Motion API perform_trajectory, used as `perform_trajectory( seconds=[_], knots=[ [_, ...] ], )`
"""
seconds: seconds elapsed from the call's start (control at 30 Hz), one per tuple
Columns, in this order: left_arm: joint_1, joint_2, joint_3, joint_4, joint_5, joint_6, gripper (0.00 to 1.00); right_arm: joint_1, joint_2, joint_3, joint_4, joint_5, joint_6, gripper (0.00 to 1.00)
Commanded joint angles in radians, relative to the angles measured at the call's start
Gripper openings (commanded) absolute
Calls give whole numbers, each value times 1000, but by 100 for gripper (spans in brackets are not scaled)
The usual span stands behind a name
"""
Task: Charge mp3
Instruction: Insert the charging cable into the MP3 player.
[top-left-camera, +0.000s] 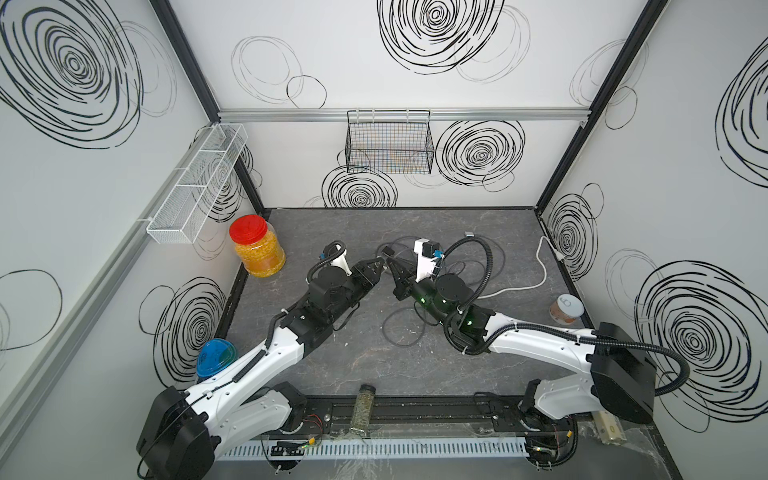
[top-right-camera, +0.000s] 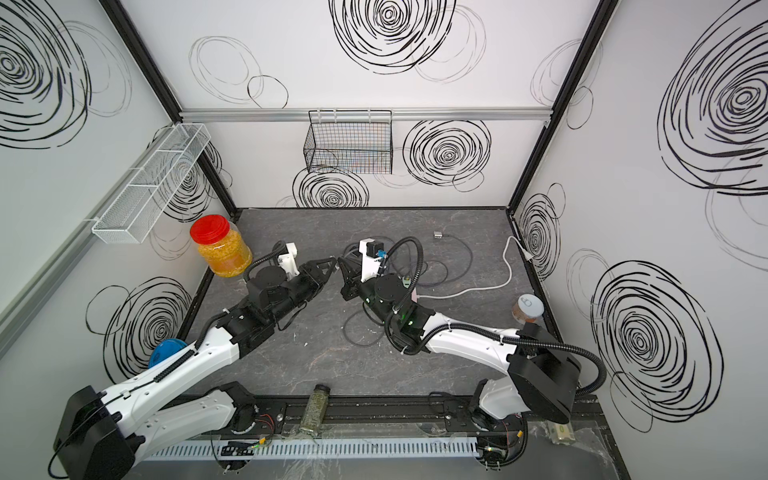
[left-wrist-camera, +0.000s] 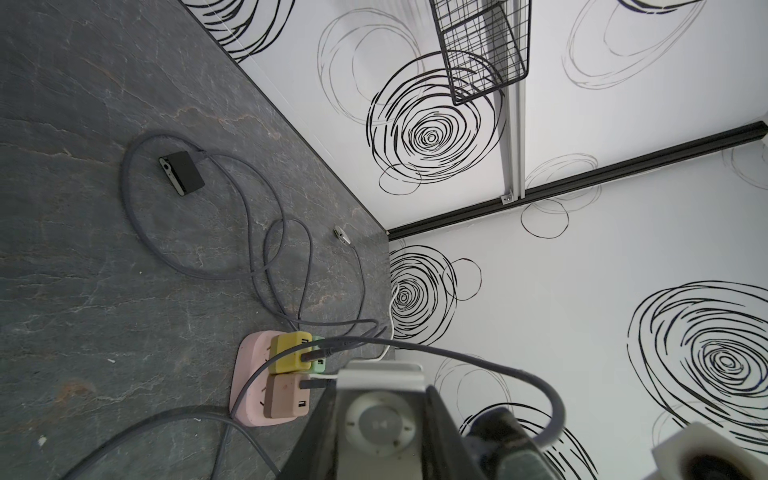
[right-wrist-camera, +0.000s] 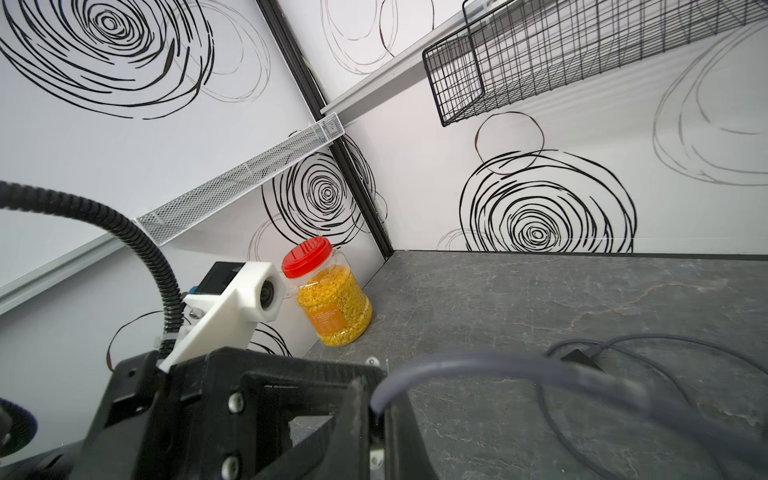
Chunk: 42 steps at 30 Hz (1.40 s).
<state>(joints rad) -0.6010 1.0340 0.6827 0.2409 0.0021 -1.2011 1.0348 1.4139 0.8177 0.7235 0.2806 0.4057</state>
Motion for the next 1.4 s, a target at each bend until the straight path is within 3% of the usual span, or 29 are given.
perform_trajectory(
  seconds=[0.0, 0.3, 0.77, 1.0, 1.37],
  knots=[
    [-4, -20, 80, 216, 23, -33, 20, 15, 51, -36, -99, 12, -5, 0],
    [-5, -25, 77, 234, 29, -37, 20, 5, 63, -13, -123, 2, 38, 0],
    [-1, 22, 164, 173, 9, -38, 22, 7, 87, -48, -173, -95, -85, 0],
    [4, 35, 211, 118, 6, -40, 23, 5, 90, -77, -174, -97, -71, 0],
    [9, 18, 212, 99, 43, -27, 36, -13, 58, -66, -150, -110, -36, 0]
  ],
)
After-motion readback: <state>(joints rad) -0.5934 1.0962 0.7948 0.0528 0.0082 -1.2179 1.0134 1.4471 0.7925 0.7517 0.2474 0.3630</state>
